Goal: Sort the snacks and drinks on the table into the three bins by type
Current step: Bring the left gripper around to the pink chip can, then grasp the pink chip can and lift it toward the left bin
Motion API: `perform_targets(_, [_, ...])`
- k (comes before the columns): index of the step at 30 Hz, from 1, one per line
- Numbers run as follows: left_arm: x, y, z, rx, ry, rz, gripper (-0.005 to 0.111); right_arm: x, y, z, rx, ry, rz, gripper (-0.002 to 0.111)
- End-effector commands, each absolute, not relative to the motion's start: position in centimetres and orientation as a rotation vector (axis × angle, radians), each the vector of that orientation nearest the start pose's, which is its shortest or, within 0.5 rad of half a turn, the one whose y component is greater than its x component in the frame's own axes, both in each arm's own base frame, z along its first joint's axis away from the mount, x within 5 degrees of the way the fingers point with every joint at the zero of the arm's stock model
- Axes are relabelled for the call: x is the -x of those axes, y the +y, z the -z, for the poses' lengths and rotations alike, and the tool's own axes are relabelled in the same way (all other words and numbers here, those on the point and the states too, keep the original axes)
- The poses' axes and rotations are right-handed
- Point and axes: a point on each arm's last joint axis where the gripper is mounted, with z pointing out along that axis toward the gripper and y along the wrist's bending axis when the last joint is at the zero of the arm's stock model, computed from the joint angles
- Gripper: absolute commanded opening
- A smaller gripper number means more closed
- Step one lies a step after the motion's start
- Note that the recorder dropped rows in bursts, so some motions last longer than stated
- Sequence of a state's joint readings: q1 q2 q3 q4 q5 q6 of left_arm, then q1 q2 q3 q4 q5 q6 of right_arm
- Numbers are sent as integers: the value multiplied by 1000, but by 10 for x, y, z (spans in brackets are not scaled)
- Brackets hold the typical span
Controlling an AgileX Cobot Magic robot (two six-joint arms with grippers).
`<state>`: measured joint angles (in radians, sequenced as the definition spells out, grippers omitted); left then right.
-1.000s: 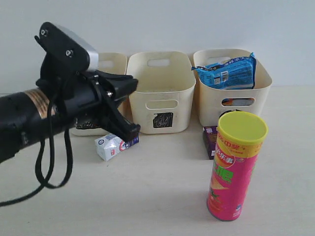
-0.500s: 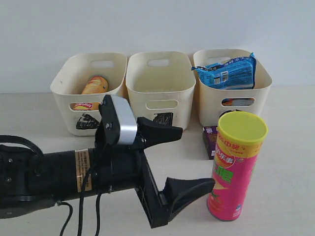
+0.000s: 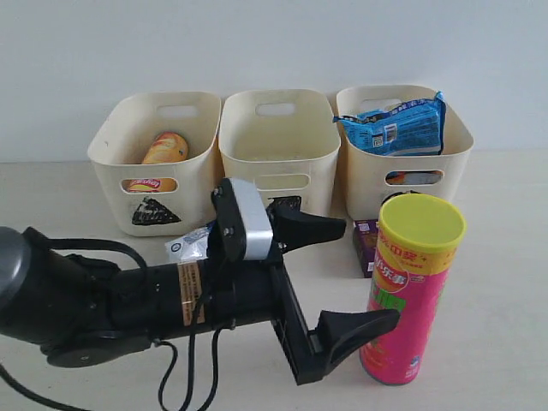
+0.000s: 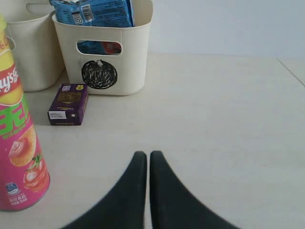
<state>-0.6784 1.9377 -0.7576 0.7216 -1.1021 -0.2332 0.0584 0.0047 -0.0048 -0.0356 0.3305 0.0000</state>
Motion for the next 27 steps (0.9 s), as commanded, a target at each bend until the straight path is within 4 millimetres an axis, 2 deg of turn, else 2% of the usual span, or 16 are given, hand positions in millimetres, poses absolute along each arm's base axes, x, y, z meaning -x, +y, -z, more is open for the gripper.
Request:
perform_targets(1, [-246,-270,-146,-1103,1349,958,110,-54,2,-184,68,1804,-2,0])
perform_targets(12, [-270,-291,-131,-1006,1426,1068,110,-54,2,-184,68,1804,-2,0])
perform_targets(27, [-271,-329,-114,-1059,1418,1098,110,-54,2,-184,68,1804,-2,0])
